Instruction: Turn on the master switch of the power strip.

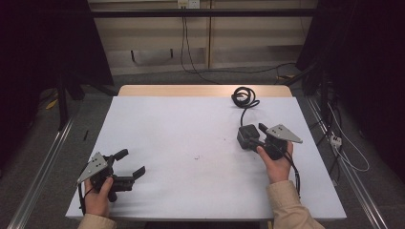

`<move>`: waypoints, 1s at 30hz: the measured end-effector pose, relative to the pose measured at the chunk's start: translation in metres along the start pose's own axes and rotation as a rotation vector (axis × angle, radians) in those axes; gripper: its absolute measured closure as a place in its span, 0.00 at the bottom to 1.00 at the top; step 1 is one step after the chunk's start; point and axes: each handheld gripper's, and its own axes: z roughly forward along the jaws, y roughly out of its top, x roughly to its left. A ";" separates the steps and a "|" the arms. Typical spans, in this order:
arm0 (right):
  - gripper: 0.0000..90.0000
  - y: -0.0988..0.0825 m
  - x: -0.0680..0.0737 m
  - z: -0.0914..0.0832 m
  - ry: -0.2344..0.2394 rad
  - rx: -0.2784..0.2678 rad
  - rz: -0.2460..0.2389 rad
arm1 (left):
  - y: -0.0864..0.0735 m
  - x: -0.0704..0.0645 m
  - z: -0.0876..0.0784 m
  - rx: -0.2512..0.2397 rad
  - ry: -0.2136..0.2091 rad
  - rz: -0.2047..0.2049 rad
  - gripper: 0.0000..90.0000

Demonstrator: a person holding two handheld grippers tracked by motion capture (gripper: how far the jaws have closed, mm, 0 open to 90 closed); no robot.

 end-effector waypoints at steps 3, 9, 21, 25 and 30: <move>0.44 0.000 0.000 0.001 0.006 0.003 0.005 | 0.000 0.000 0.000 0.002 -0.001 0.002 0.03; 0.49 0.000 0.000 0.001 0.006 0.009 0.007 | 0.000 0.000 0.000 0.000 -0.002 0.002 0.03; 0.58 0.000 -0.001 0.003 0.014 0.025 0.016 | 0.000 0.000 0.000 0.003 -0.004 0.004 0.03; 0.62 0.000 -0.001 0.003 0.014 0.031 0.016 | 0.000 -0.001 0.000 0.001 -0.003 0.001 0.03; 0.65 0.000 -0.003 0.003 0.018 0.035 0.019 | 0.000 -0.001 0.000 0.003 -0.005 0.005 0.03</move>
